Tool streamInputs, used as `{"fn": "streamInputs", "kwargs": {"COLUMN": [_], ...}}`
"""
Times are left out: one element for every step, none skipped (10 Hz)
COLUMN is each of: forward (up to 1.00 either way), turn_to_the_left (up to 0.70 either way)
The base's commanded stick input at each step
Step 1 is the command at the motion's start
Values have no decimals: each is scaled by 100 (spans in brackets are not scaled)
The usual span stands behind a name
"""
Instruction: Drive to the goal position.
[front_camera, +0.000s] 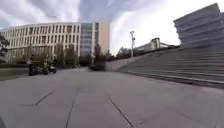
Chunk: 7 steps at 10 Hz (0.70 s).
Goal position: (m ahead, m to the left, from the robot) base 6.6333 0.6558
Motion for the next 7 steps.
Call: {"fn": "streamInputs", "kwargs": {"forward": [85,85,85,85,85,85,85], "turn_to_the_left": [0,0,0,8,32,28,2]}}
